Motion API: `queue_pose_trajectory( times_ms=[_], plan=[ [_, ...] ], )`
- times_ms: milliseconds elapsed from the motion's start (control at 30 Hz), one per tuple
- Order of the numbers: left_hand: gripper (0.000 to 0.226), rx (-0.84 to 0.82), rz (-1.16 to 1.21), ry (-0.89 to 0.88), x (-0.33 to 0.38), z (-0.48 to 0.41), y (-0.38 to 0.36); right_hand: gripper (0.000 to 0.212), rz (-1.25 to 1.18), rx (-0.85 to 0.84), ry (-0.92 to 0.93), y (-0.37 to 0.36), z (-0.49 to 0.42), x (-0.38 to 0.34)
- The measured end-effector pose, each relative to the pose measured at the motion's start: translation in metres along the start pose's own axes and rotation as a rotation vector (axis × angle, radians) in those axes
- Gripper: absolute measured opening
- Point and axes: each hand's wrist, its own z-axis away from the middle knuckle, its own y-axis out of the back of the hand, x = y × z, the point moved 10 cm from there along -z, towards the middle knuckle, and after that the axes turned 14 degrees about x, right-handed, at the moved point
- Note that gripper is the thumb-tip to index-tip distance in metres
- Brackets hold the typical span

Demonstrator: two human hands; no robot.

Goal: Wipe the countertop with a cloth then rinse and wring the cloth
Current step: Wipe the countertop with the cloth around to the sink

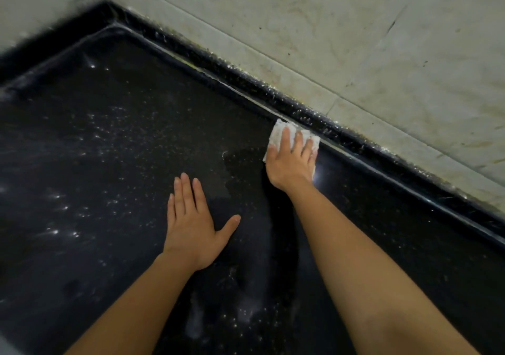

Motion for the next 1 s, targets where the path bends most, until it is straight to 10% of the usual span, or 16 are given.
queue_pose_trajectory(
  times_ms=[500,1000],
  plan=[
    [0.114,-0.026,-0.012,0.01,-0.004,-0.002,-0.002,0.056,-0.007,-0.169,0.682,-0.041,0.025,-0.17],
    [0.113,-0.043,0.032,-0.016,-0.002,0.001,-0.001,0.057,0.054,-0.04,0.18,0.001,0.007,0.018]
  ],
)
